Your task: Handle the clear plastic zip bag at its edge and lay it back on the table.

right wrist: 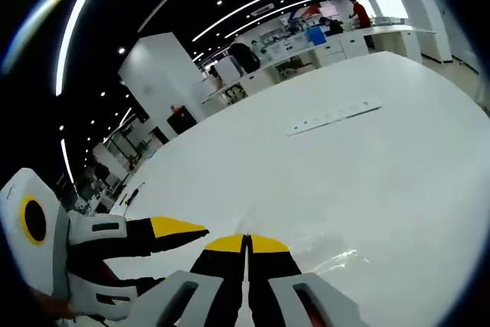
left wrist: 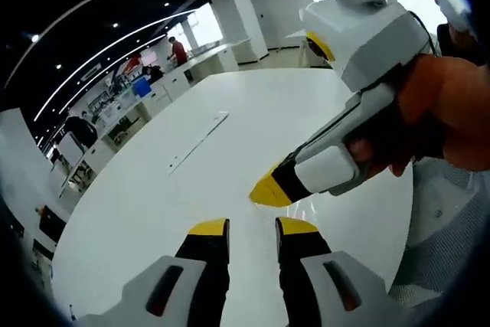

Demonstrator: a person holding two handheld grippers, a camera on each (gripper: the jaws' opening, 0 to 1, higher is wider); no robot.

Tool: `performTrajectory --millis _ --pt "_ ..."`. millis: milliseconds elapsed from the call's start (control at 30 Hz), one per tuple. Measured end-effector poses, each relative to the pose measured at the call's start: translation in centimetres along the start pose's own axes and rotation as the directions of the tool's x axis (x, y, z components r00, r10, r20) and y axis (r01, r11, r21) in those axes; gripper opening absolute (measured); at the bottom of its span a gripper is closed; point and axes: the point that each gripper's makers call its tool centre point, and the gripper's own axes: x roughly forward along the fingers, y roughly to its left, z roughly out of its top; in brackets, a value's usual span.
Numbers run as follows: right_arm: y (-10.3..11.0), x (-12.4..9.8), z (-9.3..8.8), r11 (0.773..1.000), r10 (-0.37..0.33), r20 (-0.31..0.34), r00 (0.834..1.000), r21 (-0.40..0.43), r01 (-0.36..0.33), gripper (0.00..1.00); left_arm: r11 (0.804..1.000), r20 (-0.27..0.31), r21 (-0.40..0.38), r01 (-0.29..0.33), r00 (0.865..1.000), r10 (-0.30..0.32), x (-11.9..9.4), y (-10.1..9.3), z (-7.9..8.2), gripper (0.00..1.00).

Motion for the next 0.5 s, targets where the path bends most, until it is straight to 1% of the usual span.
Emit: performTrajectory --millis 67,100,133,233,267,300,333,433,500 --pt "0.1 -0.2 -0.1 1.0 -0.001 0.0 1.0 -0.001 0.001 0.0 1.0 -0.011 -0.015 -0.004 1.0 0.004 -0.2 -0.3 0.0 0.2" --pt "0.1 -0.3 -0.2 1.0 0.0 -0.001 1.0 0.0 0.0 0.0 1.0 -0.018 -0.024 -0.02 1.0 0.02 -0.4 -0.4 -0.2 0.19" --pt "0.2 -0.3 -0.2 1.0 0.0 -0.001 1.0 0.0 0.0 0.0 0.999 -0.034 -0.023 -0.038 0.999 0.037 -0.4 -0.2 -0.4 0.17" --pt "0.2 -0.3 -0.3 1.0 0.003 -0.002 1.0 -0.001 -0.003 0.0 0.998 -0.045 -0.041 -0.048 0.998 0.046 0.2 0.3 -0.8 0.11" --pt "0.2 -0.3 -0.3 1.0 0.004 -0.002 1.0 -0.001 -0.004 0.0 0.998 -0.052 -0.035 -0.056 0.997 0.054 0.3 0.4 -0.9 0.08" --pt "0.3 -0.3 -0.3 1.0 0.005 -0.003 1.0 -0.002 -0.005 0.0 0.998 -0.059 -0.028 -0.063 0.996 0.061 0.1 0.6 -1.1 0.02" --pt "0.3 -0.3 -0.3 1.0 0.006 -0.004 1.0 -0.001 -0.006 0.0 0.998 -0.061 -0.031 -0.063 0.996 0.061 0.0 0.7 -1.1 0.0" --pt "0.5 -0.4 -0.5 1.0 0.008 -0.005 1.0 -0.003 -0.008 0.0 0.997 -0.061 -0.029 -0.07 0.996 0.068 0.3 1.1 -1.2 0.0" --pt "0.4 -0.3 -0.5 1.0 0.009 -0.006 1.0 -0.002 -0.009 0.0 0.996 -0.061 -0.016 -0.087 0.994 0.086 0.3 1.6 -1.1 0.0"
